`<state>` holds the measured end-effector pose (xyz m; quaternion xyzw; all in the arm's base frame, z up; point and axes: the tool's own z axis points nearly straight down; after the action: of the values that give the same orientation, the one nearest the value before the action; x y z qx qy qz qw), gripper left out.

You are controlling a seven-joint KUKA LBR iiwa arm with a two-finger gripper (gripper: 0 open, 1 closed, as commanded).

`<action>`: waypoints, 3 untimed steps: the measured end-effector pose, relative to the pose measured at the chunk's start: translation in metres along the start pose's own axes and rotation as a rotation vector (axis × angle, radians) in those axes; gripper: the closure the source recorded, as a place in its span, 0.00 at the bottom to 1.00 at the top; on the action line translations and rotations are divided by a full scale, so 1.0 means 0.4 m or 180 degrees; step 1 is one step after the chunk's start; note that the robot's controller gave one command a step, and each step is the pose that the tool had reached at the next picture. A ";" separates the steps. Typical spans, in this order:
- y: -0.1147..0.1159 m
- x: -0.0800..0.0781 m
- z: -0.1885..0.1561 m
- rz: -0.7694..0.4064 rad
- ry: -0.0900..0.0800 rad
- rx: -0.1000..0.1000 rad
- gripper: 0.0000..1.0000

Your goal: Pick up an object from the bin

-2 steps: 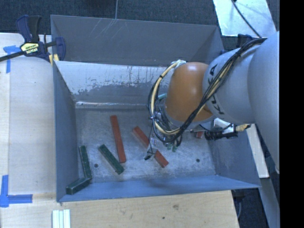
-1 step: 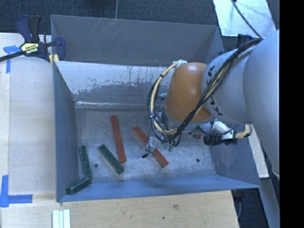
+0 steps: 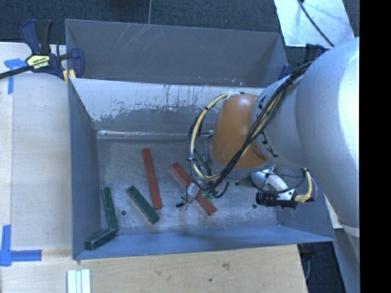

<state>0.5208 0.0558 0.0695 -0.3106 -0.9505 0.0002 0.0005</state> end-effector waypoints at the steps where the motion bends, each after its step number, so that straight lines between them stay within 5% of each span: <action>1: 0.000 -0.001 0.000 -0.0004 -0.0002 -0.0001 0.00; 2: 0.001 -0.003 -0.003 -0.0003 -0.0008 -0.0006 1.00; 3: 0.002 -0.008 -0.145 -0.0008 -0.0021 -0.0017 1.00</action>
Offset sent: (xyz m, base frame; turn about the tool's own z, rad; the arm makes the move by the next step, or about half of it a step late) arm 0.0000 0.0000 0.0000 0.0000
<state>0.5239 0.0545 0.1274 -0.3094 -0.9509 -0.0012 -0.0034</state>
